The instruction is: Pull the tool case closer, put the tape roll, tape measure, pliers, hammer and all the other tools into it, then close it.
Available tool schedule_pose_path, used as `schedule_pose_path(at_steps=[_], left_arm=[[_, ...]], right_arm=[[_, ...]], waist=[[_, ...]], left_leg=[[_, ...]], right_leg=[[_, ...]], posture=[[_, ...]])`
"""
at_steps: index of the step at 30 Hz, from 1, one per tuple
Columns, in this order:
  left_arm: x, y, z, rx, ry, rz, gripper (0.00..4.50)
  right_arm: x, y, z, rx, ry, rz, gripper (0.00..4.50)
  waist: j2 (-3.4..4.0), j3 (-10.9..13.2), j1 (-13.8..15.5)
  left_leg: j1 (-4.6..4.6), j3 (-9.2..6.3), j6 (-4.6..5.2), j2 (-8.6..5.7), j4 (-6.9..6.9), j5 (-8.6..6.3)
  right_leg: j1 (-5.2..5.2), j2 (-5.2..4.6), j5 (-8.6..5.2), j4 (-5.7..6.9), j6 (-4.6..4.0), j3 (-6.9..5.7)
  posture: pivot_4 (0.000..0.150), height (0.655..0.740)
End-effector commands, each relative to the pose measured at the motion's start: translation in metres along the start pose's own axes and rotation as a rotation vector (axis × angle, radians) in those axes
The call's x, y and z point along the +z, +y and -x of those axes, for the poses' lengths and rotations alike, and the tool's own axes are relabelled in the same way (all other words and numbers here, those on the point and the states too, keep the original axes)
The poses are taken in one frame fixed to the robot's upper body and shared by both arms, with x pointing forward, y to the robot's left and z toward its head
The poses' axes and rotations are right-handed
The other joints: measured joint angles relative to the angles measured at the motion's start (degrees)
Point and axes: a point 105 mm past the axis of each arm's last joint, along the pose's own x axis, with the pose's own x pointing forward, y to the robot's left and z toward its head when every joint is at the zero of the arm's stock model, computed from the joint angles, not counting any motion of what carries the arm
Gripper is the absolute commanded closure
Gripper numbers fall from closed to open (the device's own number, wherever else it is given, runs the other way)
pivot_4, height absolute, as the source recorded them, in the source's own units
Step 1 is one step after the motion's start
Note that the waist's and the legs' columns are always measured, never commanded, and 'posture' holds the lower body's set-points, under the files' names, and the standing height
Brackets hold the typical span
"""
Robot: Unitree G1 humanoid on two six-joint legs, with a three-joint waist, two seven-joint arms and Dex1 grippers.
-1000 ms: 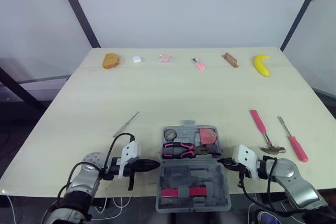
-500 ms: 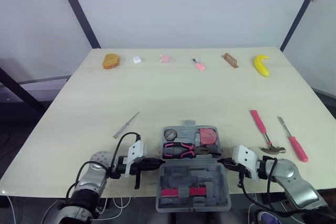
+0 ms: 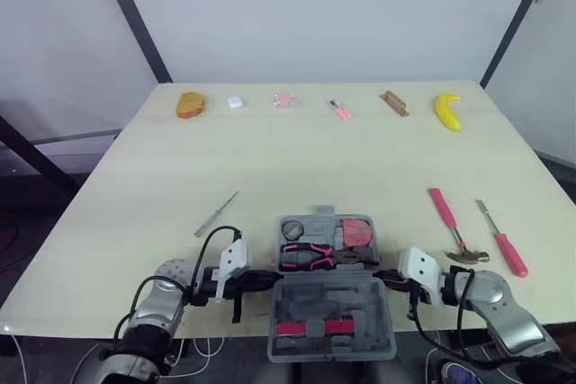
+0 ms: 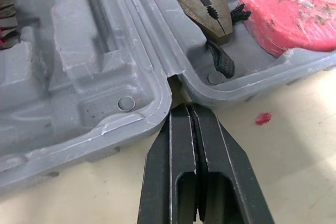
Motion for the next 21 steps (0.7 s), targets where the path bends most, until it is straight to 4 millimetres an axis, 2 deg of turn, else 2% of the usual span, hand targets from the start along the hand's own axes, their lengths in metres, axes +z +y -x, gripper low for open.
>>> schedule_pose_path(at_steps=[1,12,21], left_arm=[[0.013,0.010,-0.008,0.034,-0.028,-0.037,4.50],[0.028,0.041,0.004,0.137,-0.039,-0.055,4.50],[0.032,0.047,0.007,0.145,-0.029,-0.070,4.50]], right_arm=[[0.022,-0.010,-0.005,-0.022,-0.087,0.025,4.48],[0.026,-0.023,-0.014,-0.049,-0.091,0.042,4.48],[0.026,-0.034,-0.023,-0.088,-0.092,0.049,4.48]], waist=[[0.01,0.01,0.03],[-0.14,0.19,-0.22],[-0.16,0.22,-0.22]], left_leg=[[-0.02,-0.01,0.00,0.00,0.01,0.00],[-0.24,-0.03,0.00,0.00,0.11,-0.01],[-0.26,-0.03,0.00,0.00,0.11,-0.01]], right_leg=[[-0.01,0.00,0.00,0.00,0.00,-0.01],[-0.15,0.00,0.00,-0.03,0.01,-0.07],[-0.16,-0.01,0.00,-0.03,0.01,-0.08]], posture=[[0.150,0.7400],[0.150,0.7400],[0.150,0.7400]])
